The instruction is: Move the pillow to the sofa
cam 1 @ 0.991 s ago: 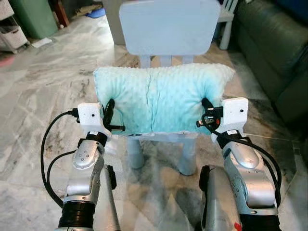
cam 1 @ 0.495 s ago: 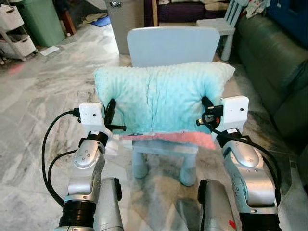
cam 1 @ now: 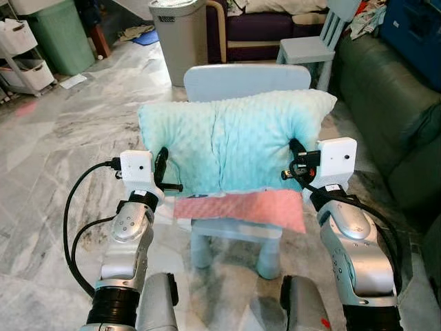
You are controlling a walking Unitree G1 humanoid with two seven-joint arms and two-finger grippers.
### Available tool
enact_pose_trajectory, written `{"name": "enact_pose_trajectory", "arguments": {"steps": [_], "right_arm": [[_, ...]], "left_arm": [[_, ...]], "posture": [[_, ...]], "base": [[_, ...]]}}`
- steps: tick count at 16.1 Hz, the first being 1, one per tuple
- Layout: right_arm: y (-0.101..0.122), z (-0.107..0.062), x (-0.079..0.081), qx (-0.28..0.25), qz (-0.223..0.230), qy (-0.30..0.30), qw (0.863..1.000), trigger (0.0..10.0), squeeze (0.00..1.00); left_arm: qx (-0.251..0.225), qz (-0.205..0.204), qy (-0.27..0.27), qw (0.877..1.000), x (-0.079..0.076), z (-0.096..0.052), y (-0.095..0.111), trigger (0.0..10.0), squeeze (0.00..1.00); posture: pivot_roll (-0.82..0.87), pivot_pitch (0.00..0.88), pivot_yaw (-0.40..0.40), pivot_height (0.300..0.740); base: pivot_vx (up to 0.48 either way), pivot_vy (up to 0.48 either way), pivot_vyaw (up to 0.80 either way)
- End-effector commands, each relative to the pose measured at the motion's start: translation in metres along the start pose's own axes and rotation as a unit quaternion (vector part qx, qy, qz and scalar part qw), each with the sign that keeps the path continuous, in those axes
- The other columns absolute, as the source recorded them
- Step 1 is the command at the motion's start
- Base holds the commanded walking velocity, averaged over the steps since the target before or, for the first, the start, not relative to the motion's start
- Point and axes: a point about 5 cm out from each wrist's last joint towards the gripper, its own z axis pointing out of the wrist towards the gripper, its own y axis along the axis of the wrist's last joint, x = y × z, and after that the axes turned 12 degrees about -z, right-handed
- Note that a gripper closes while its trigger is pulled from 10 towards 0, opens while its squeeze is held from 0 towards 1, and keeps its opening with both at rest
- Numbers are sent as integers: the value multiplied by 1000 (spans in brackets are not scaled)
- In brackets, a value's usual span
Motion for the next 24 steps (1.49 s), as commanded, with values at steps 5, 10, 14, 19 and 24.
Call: {"name": "enact_pose_trajectory", "arguments": {"steps": [5, 10, 14, 19, 24], "right_arm": [[13, 2, -2, -24, -3, -2, 1000, 10000, 0], [15, 3, -3, -25, -3, -6, 1000, 10000, 0], [16, 3, -4, -27, 1, -10, 1000, 10000, 0], [18, 4, -5, -27, 9, -14, 1000, 10000, 0], [19, 5, -6, -25, 10, -15, 1000, 10000, 0]], "left_arm": [[16, 20, -19, 999, -4, 6, 2, 10000, 0], [20, 3, -40, 999, -8, 6, 3, 10000, 0], [21, 17, -44, 999, -9, 6, 2, 10000, 0], [35, 3, -50, 998, -12, 5, -3, 10000, 0], [38, -5, -52, 998, -14, 4, -3, 10000, 0]], "posture": [[-135, 0, 77, 669], [-138, 0, 80, 723], [-135, 0, 78, 740], [-135, 0, 79, 740], [-133, 0, 74, 740]], "base": [[0, 0, 0], [0, 0, 0], [0, 0, 0], [0, 0, 0], [0, 0, 0]]}}
